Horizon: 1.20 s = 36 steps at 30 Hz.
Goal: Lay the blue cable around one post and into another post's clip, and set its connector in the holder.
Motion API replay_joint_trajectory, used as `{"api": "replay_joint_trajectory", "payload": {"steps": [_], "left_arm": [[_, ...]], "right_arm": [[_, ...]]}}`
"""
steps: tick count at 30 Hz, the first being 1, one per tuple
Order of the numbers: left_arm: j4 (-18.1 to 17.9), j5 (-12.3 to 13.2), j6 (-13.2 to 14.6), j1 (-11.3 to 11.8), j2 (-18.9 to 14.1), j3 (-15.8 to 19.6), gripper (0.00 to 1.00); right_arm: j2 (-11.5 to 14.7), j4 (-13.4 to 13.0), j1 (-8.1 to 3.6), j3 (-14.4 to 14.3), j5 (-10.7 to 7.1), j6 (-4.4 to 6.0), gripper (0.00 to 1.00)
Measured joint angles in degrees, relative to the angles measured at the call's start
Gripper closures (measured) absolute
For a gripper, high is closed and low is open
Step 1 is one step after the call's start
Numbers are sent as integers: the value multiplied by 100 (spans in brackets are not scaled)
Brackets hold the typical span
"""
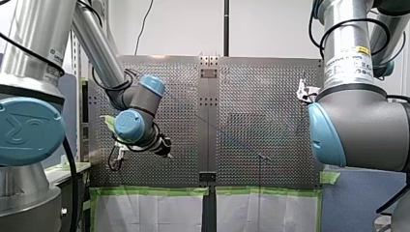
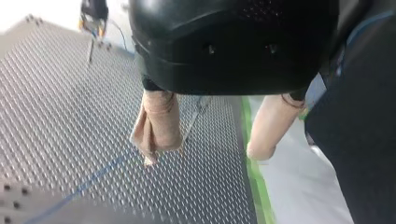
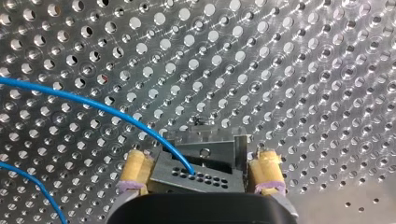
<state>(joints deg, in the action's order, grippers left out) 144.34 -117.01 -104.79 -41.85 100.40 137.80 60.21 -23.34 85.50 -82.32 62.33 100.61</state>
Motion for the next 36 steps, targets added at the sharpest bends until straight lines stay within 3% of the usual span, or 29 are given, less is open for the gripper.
{"api": "replay_joint_trajectory", "payload": {"steps": [7,13,36], "left_arm": [[-377,-223,129,-377,1,-1,0],[-695,-167,265,-572,3,-1,0],[-1814,910,438,466,11,-10,0]], "right_arm": [[0,0,0,0,0,0,0],[0,0,0,0,0,0,0],[0,0,0,0,0,0,0]]}}
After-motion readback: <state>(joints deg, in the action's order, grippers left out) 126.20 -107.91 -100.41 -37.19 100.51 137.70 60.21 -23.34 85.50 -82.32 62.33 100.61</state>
